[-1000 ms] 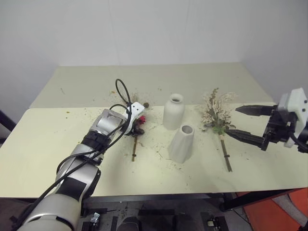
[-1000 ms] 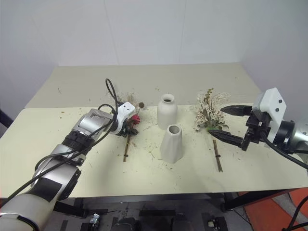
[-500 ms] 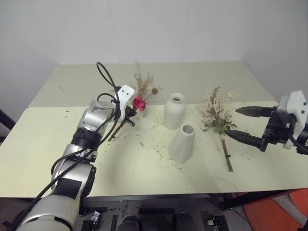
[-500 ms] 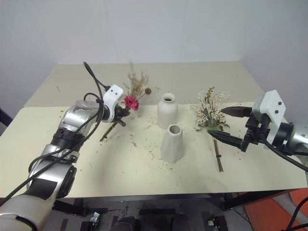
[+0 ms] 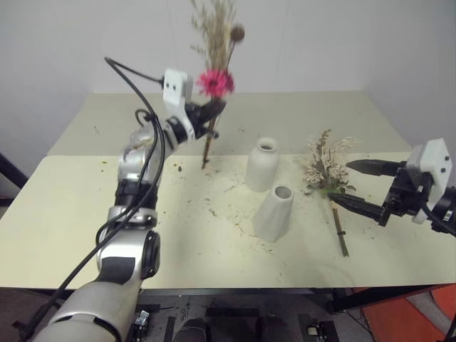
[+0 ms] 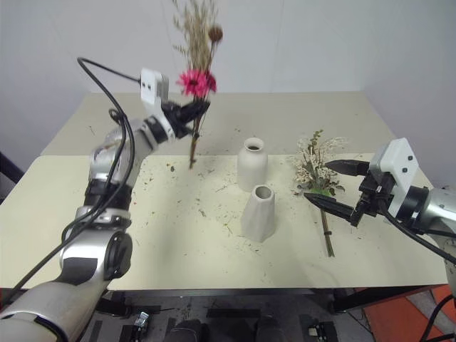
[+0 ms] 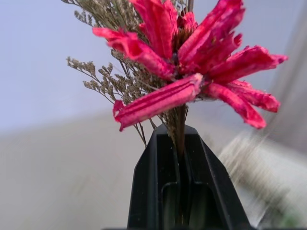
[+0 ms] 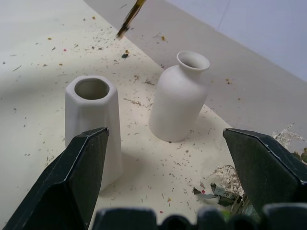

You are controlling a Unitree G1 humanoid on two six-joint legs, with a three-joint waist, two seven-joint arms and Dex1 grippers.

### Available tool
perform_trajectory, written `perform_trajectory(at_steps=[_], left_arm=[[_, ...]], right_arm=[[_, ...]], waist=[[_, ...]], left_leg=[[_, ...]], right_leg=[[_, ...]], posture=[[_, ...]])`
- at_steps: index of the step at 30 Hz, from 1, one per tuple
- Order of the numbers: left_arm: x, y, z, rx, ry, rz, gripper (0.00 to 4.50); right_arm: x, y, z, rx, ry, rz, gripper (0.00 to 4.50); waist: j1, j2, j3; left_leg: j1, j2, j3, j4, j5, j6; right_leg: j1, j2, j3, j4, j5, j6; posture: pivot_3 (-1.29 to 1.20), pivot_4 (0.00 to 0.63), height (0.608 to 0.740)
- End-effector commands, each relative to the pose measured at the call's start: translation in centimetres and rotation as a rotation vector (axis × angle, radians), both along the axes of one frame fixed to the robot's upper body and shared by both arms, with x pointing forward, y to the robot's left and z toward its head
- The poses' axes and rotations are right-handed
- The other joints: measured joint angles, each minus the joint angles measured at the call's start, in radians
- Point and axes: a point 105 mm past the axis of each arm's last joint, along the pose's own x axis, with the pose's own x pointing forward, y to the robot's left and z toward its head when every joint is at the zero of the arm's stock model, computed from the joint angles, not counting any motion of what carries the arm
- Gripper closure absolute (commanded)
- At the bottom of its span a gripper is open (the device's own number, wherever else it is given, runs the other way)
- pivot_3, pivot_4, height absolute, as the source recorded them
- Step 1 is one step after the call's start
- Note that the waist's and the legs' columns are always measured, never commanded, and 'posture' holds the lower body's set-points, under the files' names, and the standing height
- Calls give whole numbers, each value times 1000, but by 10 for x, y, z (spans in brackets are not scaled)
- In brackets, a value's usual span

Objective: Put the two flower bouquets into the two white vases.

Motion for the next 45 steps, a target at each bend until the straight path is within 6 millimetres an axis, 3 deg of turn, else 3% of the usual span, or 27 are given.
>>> perform_trajectory(at_steps=[1,8,14,22,29,36,45], left_arm=[[-9,-20,30,-82,-73,-110,4478],[-7,-63,25,-106,-78,-191,4478],[-6,-82,23,-120,-106,-189,4478],[-7,-86,35,-141,-110,-201,4478],[-1,-92,10,-57,-178,-73,4478],[1,-93,1,-78,-150,-73,4478],[5,-89,-28,-10,-141,-37,4478]], right_arm=[[-5,2,13,3,-82,-9,0],[-11,3,12,25,-96,-47,0],[-20,1,11,43,-99,-81,0],[-26,1,8,60,-95,-113,0],[-33,1,6,80,-96,-140,0],[-38,1,5,82,-85,-159,0],[-38,0,4,86,-77,-161,0]], waist=[[0,0,0],[-3,1,0],[-7,0,0],[-12,0,0],[-9,0,0],[-9,0,0],[-11,0,0]], left_leg=[[0,0,0,0,0,0],[2,-1,0,0,0,0],[0,-1,1,0,0,0],[2,-1,1,0,0,0],[1,-1,1,0,0,0],[1,-1,1,0,0,0],[2,-1,1,0,0,0]], right_leg=[[0,0,0,0,0,0],[1,0,1,-3,0,0],[0,0,1,-1,0,0],[1,1,1,-2,0,1],[1,1,1,-2,0,1],[1,1,1,-2,0,1],[2,1,2,-2,0,0]], posture=[[0,150,740],[0,150,740],[0,150,740],[0,150,740],[0,150,740],[0,150,740],[0,150,740]])
